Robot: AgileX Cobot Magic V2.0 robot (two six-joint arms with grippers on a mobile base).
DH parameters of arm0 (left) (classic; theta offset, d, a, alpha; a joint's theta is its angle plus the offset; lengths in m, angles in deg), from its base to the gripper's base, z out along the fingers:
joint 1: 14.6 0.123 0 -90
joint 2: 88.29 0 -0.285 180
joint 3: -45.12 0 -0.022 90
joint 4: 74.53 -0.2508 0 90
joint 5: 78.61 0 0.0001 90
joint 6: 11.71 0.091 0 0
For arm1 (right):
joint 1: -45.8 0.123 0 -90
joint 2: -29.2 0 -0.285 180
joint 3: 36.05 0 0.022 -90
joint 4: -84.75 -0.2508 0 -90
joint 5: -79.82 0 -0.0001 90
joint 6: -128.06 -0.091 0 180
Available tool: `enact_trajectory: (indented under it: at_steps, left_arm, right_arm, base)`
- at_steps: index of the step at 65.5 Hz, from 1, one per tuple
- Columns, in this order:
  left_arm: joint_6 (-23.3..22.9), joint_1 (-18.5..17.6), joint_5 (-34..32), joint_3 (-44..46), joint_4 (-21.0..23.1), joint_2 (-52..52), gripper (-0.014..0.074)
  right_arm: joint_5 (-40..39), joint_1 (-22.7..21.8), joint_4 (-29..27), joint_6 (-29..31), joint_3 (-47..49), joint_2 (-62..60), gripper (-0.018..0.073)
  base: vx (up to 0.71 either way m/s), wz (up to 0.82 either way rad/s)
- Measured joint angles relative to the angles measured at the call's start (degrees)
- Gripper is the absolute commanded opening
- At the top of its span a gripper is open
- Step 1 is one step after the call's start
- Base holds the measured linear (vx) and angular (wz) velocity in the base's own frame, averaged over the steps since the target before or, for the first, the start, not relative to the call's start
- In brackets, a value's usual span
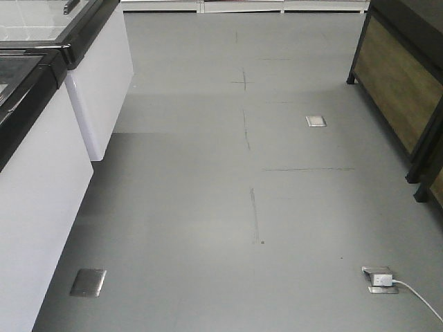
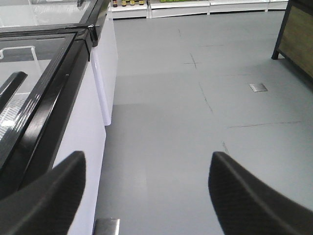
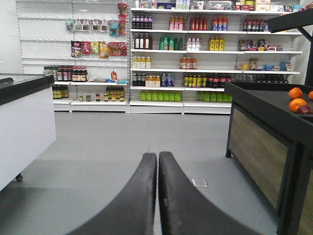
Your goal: Left arm holds basket, right arm returns cookies
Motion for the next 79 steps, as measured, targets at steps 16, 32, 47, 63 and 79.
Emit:
enact_trajectory:
  at_steps: [16,32,47,63,79]
  left_arm:
    - [-3.2,0.0,2.0,0.2,2.3,0.1,0.0552]
    - [-17.3,0.0,14.0,7.5,2.4,11.9,0.0552]
    - [-22.0,0.9,19.0,21.2,2.4,28.4,0.0552]
    - [-22.9,9.8,26.4,38.0,7.6,39.4,0.0552]
    - [-17.4,26.0,34.2,50.9,18.3,44.9,0.0552]
  right_arm:
    - [0.0,0.0,0.0,0.0,0.0,0.0,-0.0004]
    - [0.0,0.0,0.0,0.0,0.0,0.0,-0.0004]
    - [0.0,0.0,0.0,0.0,0.0,0.0,-0.0004]
    - [0.0,0.0,0.0,0.0,0.0,0.0,-0.0004]
    - [0.0,0.0,0.0,0.0,0.0,0.0,-0.0004]
  base:
    - [0.0,0.0]
    - [0.0,0.0]
    - [0.0,0.0]
    - [0.0,0.0]
    - [0.0,0.0]
